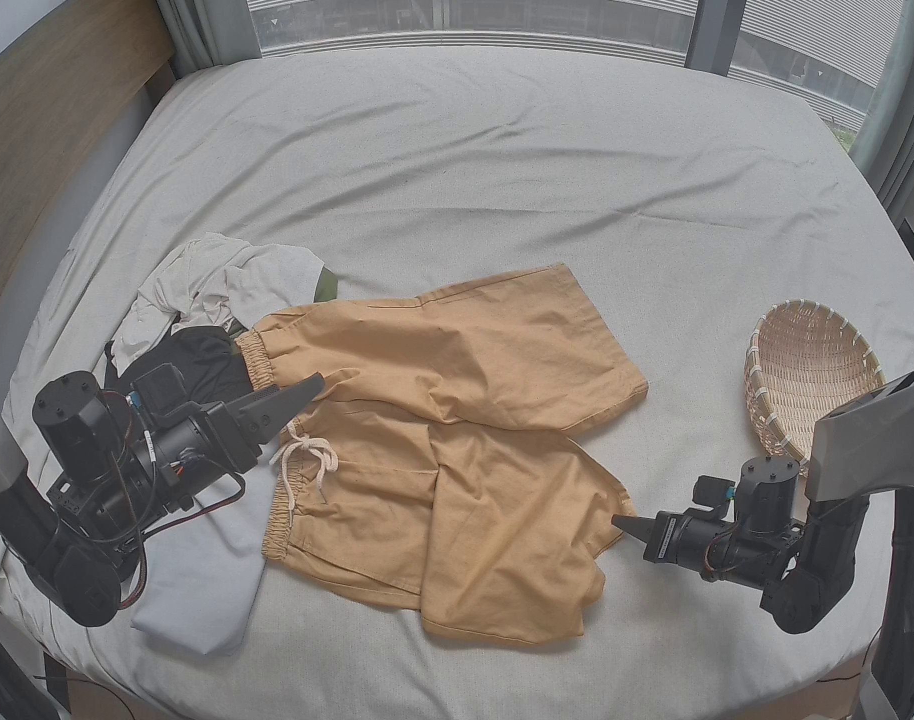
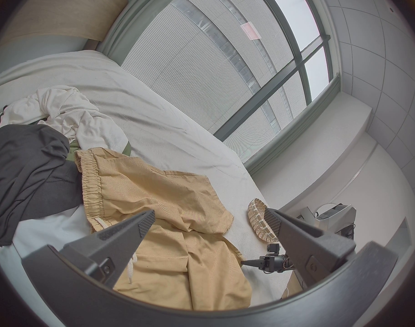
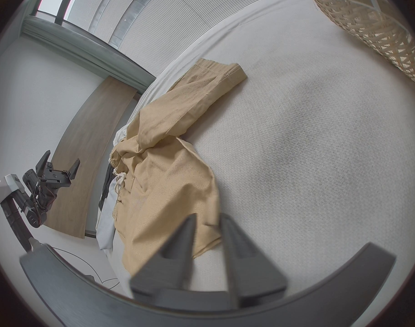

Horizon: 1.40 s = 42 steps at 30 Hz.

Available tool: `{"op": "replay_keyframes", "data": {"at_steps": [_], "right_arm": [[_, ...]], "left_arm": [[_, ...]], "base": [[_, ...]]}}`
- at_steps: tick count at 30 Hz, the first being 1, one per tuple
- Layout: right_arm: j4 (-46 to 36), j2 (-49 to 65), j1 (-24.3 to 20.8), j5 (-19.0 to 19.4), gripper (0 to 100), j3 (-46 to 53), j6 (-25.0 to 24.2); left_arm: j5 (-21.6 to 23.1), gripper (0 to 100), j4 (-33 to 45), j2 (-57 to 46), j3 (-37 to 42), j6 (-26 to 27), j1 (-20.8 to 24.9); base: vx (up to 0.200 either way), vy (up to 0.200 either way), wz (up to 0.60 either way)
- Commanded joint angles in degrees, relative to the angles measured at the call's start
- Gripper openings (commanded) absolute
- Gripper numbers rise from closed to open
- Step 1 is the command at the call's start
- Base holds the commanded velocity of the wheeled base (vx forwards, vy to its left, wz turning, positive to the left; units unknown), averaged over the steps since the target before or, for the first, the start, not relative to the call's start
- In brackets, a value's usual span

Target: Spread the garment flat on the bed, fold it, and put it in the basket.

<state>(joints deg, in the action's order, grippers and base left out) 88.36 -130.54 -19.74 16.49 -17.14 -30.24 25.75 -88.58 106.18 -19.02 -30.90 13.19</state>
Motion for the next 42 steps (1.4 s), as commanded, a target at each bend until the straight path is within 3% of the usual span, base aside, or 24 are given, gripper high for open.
{"op": "replay_keyframes", "data": {"at_steps": [1, 7, 13, 22, 32, 33, 39, 42], "right_arm": [[0.0, 3.1, 0.7, -0.1, 0, 0.4, -0.1], [-0.3, 10.2, 4.8, 0.0, 0, -0.7, 0.1], [-1.0, 9.5, 7.7, 0.0, 0, -5.3, 0.1], [-3.7, 0.0, 8.3, -0.3, 0, -14.9, 0.1], [-4.1, -1.2, 9.0, -2.2, 0, -19.7, -0.1], [-3.5, -1.2, 9.1, -2.3, 100, -19.5, -0.2], [0.0, 1.7, 8.7, -4.1, 100, -11.9, -0.1], [-0.1, 6.0, 8.1, -3.7, 100, -3.3, -0.3]], "left_arm": [[0.0, 100, 0.0, 0.2, 0.1, 0.0, 0.0], [0.0, 100, 0.0, 0.3, 0.6, 0.0, -0.2], [0.0, 100, 0.0, 0.5, 0.6, 0.1, -0.2], [0.0, 100, 0.0, 1.1, 0.8, 0.1, 0.1], [0.0, 100, 0.0, 2.0, 0.9, 2.1, 0.2], [0.0, 100, 0.0, 2.0, 0.9, 2.1, 0.2], [0.0, 100, 0.0, 2.0, 1.0, 2.1, 0.2], [0.0, 100, 0.0, 1.7, 1.1, 2.1, 0.2]], "base": [[0.000, 0.000, 0.00], [0.000, 0.000, 0.00], [0.000, 0.000, 0.00], [0.000, 0.000, 0.00], [0.000, 0.000, 0.00], [0.000, 0.000, 0.00], [0.000, 0.000, 0.00], [0.000, 0.000, 0.00]]}}
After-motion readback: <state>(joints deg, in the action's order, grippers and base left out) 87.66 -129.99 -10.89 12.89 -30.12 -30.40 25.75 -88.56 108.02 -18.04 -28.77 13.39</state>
